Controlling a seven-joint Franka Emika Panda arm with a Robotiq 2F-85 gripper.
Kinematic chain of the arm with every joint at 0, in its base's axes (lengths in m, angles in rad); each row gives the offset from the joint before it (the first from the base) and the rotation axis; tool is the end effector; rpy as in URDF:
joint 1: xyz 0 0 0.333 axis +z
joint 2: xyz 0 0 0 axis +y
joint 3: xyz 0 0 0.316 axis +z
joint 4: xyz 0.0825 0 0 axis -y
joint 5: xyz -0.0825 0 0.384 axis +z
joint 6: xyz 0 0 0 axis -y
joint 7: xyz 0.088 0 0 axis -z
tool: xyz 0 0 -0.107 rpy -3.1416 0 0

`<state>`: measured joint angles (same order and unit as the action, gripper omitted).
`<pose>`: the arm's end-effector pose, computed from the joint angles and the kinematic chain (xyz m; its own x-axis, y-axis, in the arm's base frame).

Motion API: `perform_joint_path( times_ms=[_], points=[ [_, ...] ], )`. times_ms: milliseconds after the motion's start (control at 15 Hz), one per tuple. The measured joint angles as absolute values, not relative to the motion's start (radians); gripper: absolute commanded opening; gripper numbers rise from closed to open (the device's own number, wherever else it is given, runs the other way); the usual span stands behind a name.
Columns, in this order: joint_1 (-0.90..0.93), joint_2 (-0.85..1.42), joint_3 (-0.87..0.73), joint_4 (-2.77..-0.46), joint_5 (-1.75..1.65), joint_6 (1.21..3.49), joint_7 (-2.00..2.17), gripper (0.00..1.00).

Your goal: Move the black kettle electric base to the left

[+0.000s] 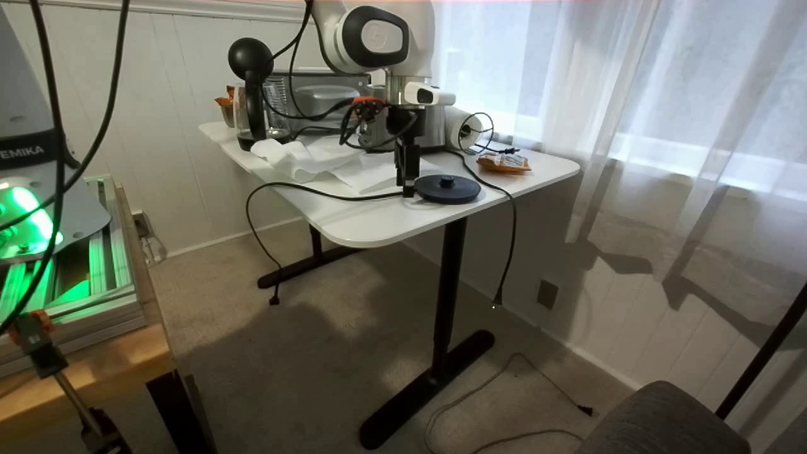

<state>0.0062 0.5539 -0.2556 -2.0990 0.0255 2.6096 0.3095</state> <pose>0.5574 -0.1449 0.1574 0.8549 -0.5186 0.0124 -0.5160 -0.8477 0.1228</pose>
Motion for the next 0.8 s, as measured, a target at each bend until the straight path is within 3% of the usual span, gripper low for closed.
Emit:
perform_joint_path(
  times_ms=[267,600,733,800],
  points=[
    [-0.011,0.565,-0.247,-2.097,0.026,2.656,0.281,0.56],
    [-0.028,0.569,-0.218,-2.091,0.026,2.677,0.248,0.50],
    [-0.031,0.570,-0.212,-2.091,0.026,2.684,0.234,0.43],
    [-0.031,0.570,-0.210,-2.091,0.026,2.685,0.229,0.34]
  ],
)
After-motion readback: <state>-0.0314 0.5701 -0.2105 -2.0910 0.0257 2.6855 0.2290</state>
